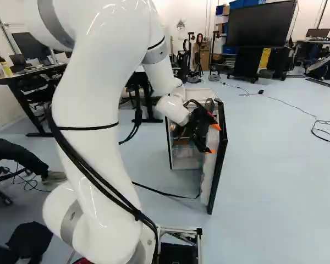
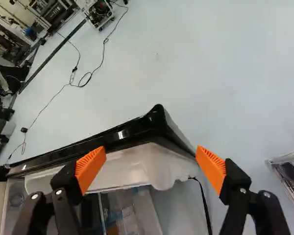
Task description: Open the fridge door
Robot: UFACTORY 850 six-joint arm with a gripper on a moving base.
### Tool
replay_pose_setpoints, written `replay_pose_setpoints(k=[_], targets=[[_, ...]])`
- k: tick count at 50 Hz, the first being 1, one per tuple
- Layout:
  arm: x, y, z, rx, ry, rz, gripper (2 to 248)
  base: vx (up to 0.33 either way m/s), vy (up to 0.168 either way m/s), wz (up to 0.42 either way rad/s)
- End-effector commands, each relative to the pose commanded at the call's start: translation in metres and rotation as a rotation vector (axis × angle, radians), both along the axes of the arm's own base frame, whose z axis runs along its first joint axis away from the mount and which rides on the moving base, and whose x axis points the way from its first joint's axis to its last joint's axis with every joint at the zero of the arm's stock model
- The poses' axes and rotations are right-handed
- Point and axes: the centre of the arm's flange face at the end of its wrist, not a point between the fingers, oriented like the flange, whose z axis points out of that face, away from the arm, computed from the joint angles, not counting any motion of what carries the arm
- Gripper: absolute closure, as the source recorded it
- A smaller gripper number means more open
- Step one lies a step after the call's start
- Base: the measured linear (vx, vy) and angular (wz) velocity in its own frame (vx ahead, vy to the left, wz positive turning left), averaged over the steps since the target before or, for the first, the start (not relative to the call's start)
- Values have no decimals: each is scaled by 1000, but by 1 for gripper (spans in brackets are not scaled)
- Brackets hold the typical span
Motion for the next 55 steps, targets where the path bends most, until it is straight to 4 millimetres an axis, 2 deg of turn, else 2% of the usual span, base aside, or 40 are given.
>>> replay_pose_setpoints(k=[55], targets=[[18, -113, -3, -23, -55, -185, 3, 0, 0, 0]])
